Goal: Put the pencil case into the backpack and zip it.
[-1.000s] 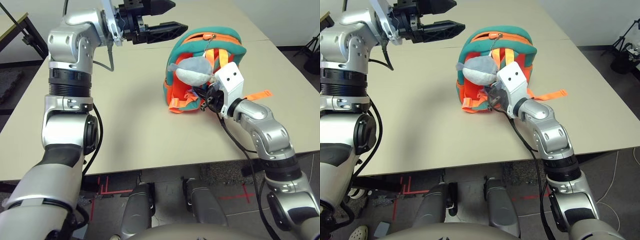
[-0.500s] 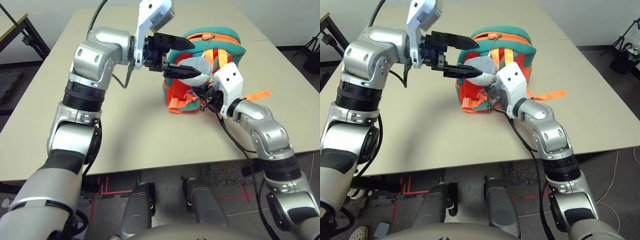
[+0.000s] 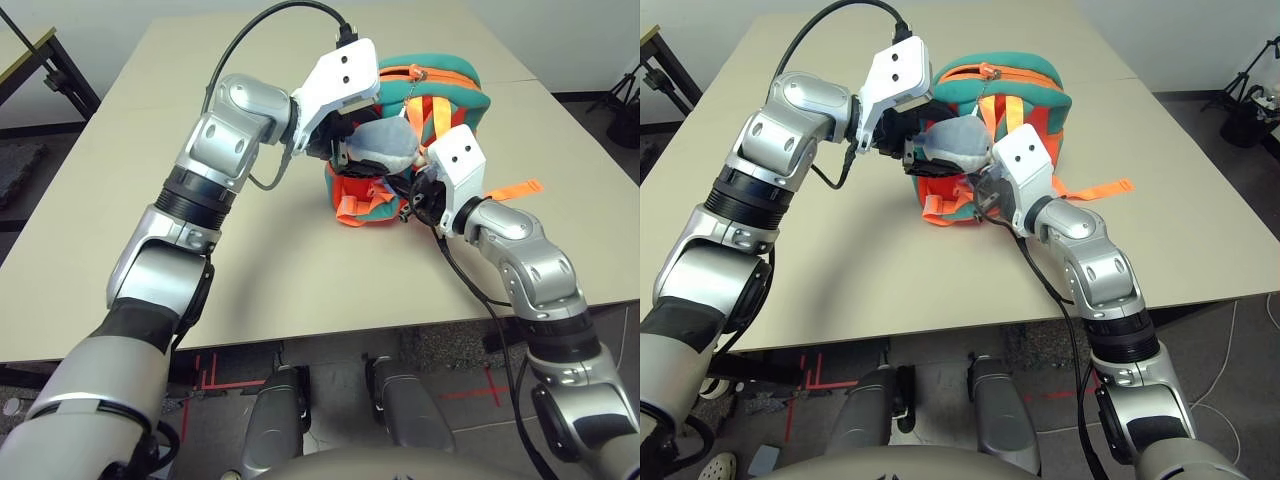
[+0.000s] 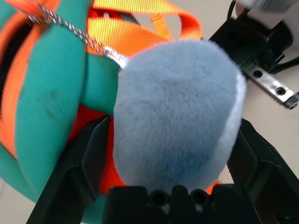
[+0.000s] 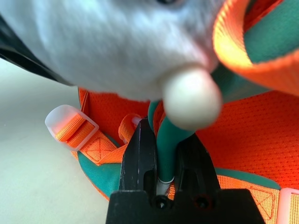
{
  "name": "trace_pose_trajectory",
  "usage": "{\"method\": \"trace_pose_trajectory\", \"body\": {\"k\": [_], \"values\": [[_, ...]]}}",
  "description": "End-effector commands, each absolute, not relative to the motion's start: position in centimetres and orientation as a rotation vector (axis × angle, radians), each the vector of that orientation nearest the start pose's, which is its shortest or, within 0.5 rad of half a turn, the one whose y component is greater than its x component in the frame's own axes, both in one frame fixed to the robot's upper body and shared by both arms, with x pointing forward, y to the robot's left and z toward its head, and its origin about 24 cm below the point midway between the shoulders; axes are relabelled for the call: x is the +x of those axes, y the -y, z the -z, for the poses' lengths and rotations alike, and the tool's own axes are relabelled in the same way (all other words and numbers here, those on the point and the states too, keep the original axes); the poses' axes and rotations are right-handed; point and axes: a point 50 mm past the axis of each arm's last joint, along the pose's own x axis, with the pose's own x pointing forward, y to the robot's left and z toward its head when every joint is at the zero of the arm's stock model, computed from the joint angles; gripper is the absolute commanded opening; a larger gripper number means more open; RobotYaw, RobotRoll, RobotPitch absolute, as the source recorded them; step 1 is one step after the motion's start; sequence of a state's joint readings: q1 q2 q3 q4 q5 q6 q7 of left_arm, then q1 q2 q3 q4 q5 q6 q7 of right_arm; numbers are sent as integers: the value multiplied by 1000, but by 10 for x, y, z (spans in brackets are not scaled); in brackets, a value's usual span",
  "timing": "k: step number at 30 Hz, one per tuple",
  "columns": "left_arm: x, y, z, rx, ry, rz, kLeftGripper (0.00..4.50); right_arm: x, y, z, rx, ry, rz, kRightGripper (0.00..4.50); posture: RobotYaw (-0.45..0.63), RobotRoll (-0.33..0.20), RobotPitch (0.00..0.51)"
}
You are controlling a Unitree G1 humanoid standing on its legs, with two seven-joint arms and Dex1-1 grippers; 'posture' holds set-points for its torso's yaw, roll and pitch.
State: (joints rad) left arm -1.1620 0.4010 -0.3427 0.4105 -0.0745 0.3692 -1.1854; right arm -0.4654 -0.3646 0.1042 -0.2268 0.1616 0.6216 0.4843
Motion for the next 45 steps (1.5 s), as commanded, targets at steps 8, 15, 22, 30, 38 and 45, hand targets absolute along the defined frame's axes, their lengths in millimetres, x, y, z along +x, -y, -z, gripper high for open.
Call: {"method": "trace_pose_trajectory", "body": {"k": [8, 15, 22, 30, 38, 45], "values": [[359, -83, -265, 645, -8, 1278, 1034, 303, 124, -145, -269, -98, -682, 197, -220, 0, 123], [354, -118, -297, 560, 40, 1211, 361, 303, 125, -144, -274, -99, -683, 197, -210, 0, 124], [352, -154, -304, 528, 0, 1115, 361, 304, 124, -144, -276, -101, -691, 197, -193, 0, 125], [352, -190, -288, 486, -101, 1012, 360, 306, 122, -143, -286, -101, -704, 197, -182, 0, 128], [357, -214, -244, 386, -276, 962, 359, 306, 121, -142, -294, -102, -713, 197, -178, 0, 129], [360, -221, -208, 313, -384, 952, 359, 306, 121, -143, -301, -103, -714, 197, -181, 0, 127]]}}
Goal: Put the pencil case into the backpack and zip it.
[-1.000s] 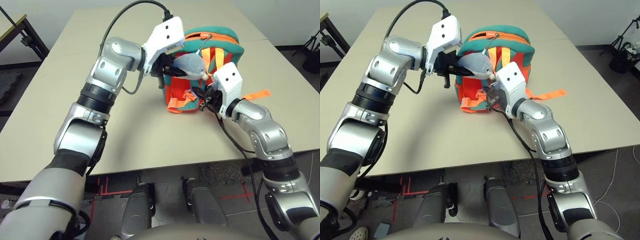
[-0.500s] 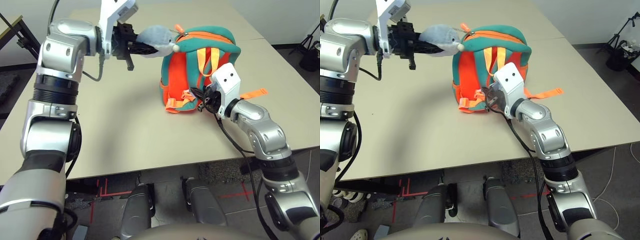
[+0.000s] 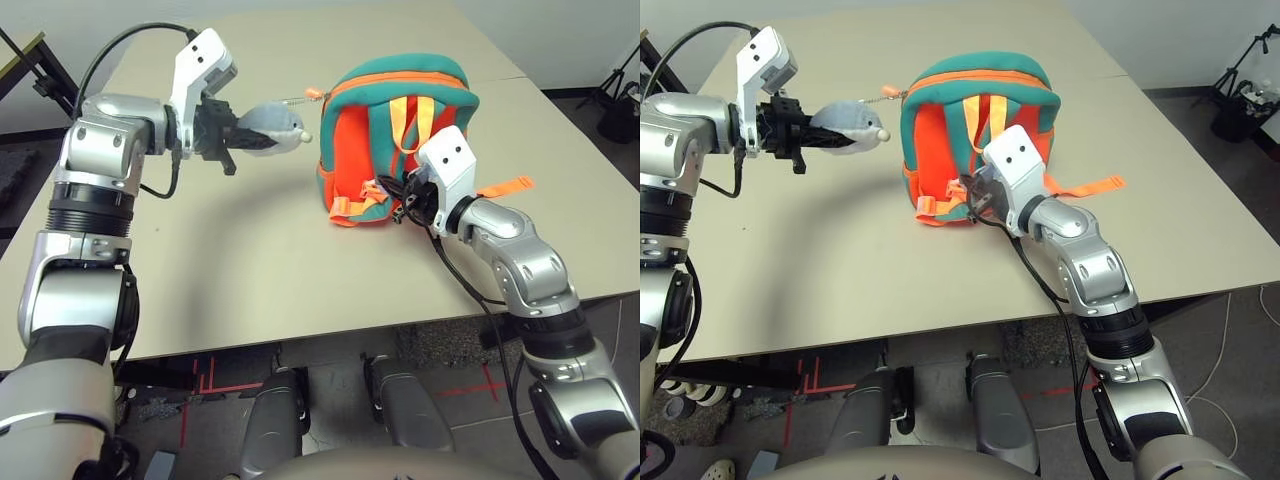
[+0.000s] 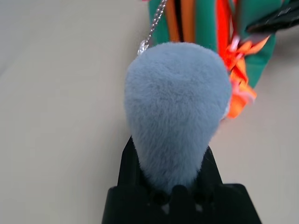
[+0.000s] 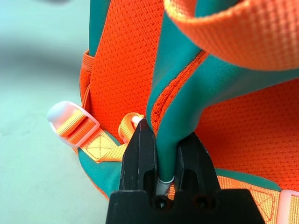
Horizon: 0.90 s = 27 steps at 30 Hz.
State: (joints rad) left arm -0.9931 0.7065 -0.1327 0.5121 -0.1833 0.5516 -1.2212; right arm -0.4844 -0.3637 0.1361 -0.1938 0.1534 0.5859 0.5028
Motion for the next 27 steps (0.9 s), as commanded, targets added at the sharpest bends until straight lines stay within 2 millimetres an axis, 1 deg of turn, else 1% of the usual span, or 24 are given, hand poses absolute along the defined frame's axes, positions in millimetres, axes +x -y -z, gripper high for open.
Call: {"method": "trace_pose_trajectory", "body": {"k": [1, 3, 6, 10, 14, 22, 27], "values": [[360, -222, -200, 292, -406, 951, 358, 306, 121, -143, -302, -103, -714, 197, -181, 0, 127], [360, -222, -188, 265, -439, 955, 358, 307, 122, -143, -305, -103, -714, 197, -183, 0, 125], [360, -219, -177, 212, -470, 977, 358, 307, 122, -143, -308, -102, -715, 197, -181, 0, 124], [359, -213, -152, 178, -553, 998, 358, 307, 121, -143, -316, -101, -719, 197, -183, 0, 123], [359, -207, -139, 163, -593, 1024, 349, 308, 121, -143, -321, -102, -721, 197, -184, 0, 123], [360, -194, -111, 187, -691, 1060, 340, 308, 120, -143, -331, -101, -724, 197, -187, 0, 124], [362, -190, -101, 183, -713, 1060, 340, 308, 120, -144, -337, -98, -723, 197, -196, 0, 123]]}}
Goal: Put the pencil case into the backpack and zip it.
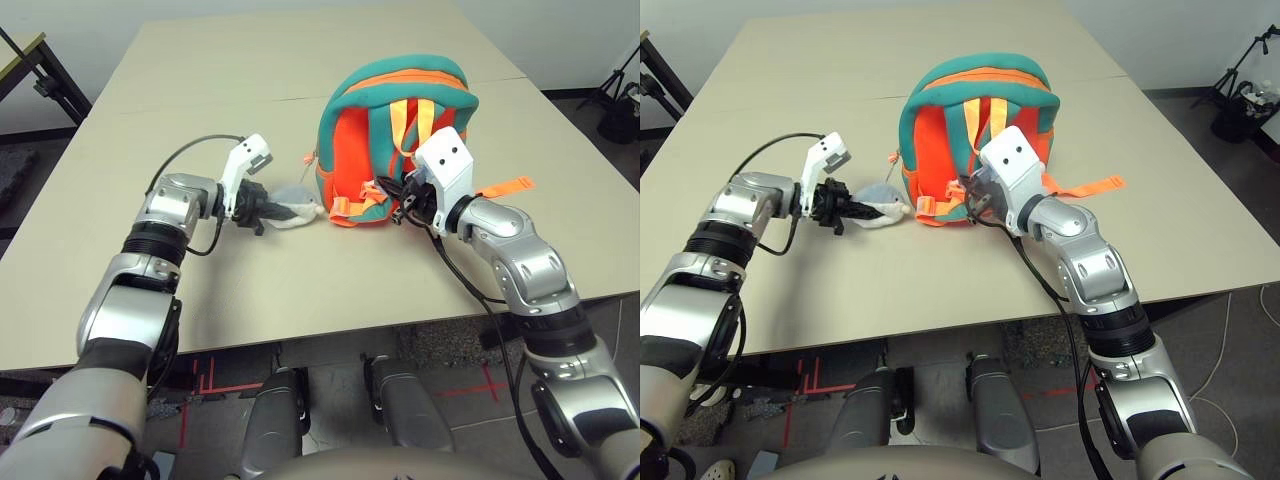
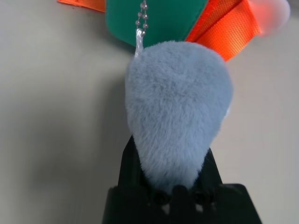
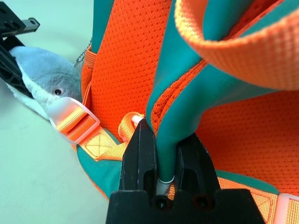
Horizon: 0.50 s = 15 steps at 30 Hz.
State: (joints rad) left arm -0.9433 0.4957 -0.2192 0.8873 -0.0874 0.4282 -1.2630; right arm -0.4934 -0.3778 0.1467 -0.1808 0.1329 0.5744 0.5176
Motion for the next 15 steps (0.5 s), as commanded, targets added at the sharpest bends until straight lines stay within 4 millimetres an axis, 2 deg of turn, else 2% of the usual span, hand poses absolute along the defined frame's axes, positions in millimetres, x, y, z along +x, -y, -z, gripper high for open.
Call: {"method": "trace_pose_trajectory", "body": {"k": [1, 4, 8, 11, 15], "values": [[362, -189, -102, 175, -701, 1064, 340, 308, 120, -144, -338, -98, -722, 197, -198, 0, 123], [366, -184, -111, 120, -639, 1076, 340, 308, 121, -144, -339, -96, -719, 197, -198, 0, 124], [370, -185, -134, 47, -541, 1081, 340, 307, 121, -147, -321, -93, -719, 197, -196, 0, 123], [367, -188, -150, 32, -522, 1106, 1379, 307, 121, -152, -290, -101, -730, 1221, -191, 0, 122], [359, -192, -164, 30, -504, 1125, 2999, 304, 123, -156, -228, -126, -751, 2726, -186, 0, 125]]}}
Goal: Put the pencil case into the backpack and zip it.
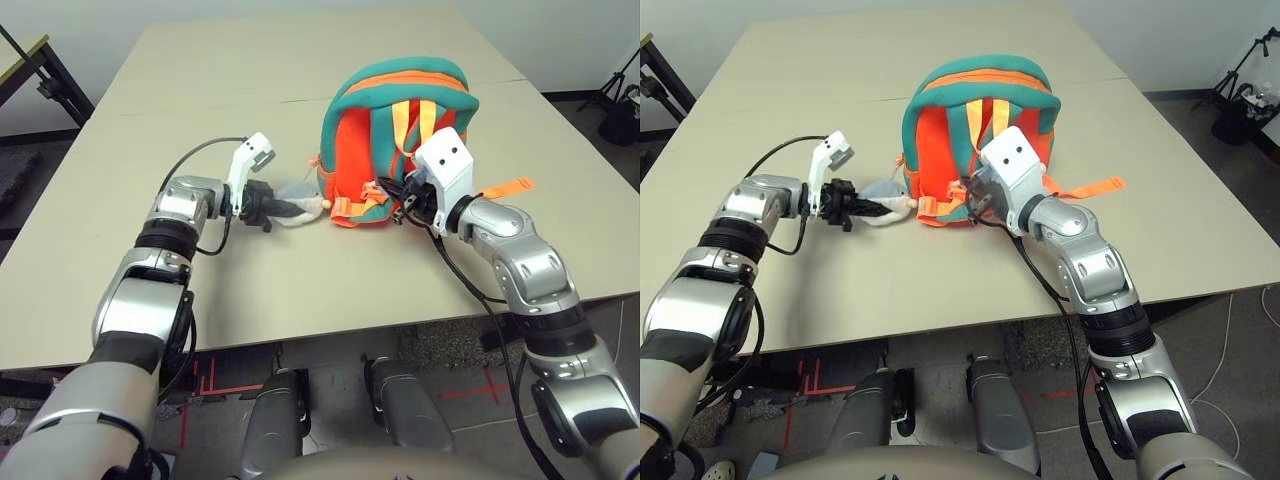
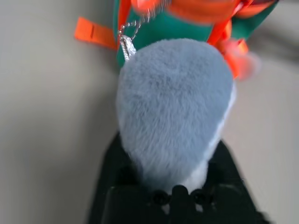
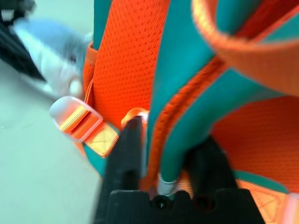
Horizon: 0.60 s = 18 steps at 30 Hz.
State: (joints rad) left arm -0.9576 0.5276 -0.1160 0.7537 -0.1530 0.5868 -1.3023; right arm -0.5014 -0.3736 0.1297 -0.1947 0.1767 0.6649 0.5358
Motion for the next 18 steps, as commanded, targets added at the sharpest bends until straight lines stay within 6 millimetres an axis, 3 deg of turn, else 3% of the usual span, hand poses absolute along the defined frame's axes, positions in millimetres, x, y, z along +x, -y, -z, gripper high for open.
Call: {"method": "trace_pose_trajectory", "body": {"k": [1, 4, 5, 14, 18], "values": [[357, -192, -166, 31, -498, 1124, 3395, 304, 124, -157, -218, -131, -754, 3096, -185, 0, 128], [347, -198, -177, 24, -481, 1126, 4500, 299, 135, -166, -176, -153, -773, 4363, -181, 0, 133], [344, -199, -180, 22, -480, 1126, 4500, 298, 139, -168, -169, -159, -778, 4472, -180, 0, 135], [329, -220, -183, 20, -503, 1043, 4500, 288, 194, -197, -151, -221, -738, 4472, -177, 0, 142], [327, -232, -182, 2, -494, 984, 4500, 288, 224, -202, -136, -220, -609, 4472, -178, 0, 142]]}}
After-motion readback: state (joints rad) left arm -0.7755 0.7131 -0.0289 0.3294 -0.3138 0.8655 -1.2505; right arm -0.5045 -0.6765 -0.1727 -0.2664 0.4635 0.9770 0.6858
